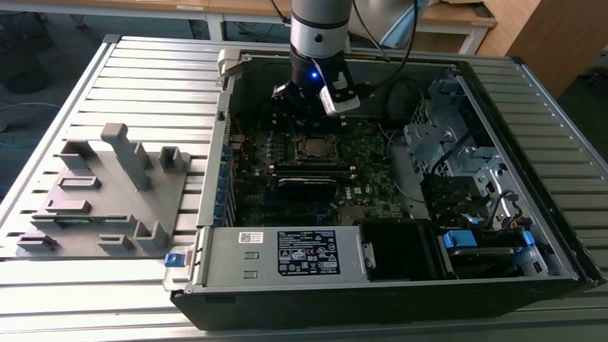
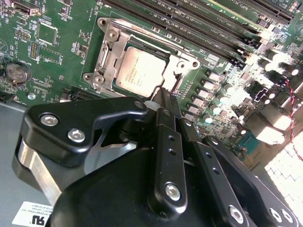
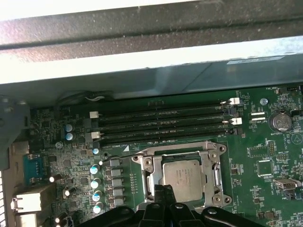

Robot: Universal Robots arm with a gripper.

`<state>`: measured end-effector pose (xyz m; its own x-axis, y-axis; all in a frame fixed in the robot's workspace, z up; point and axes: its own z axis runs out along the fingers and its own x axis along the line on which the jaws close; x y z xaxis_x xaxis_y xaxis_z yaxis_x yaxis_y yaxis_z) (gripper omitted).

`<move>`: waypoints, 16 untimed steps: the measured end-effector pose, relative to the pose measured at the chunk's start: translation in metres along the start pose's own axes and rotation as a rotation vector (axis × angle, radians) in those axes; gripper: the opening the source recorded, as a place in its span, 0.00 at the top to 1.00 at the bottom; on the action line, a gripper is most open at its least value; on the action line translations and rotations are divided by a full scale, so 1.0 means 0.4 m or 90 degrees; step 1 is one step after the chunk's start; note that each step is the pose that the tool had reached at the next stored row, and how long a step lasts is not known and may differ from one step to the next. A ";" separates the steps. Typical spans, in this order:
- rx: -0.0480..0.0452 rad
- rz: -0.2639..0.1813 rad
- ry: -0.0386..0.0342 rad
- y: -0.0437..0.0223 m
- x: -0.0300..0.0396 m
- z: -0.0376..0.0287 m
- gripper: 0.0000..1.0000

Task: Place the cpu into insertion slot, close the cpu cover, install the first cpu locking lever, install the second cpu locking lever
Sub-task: 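Install the first cpu locking lever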

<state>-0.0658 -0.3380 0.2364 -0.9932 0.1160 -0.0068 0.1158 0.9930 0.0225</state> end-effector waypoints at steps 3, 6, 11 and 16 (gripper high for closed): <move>0.0000 0.000 0.0001 0.000 0.000 -0.001 0.90; -0.0004 0.000 0.0000 0.000 0.000 -0.003 0.90; -0.0003 0.000 0.0000 0.000 0.000 -0.004 0.90; -0.0003 0.000 0.0000 0.000 0.000 -0.008 0.90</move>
<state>-0.0658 -0.3380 0.2396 -0.9932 0.1160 -0.0068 0.1158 0.9930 0.0230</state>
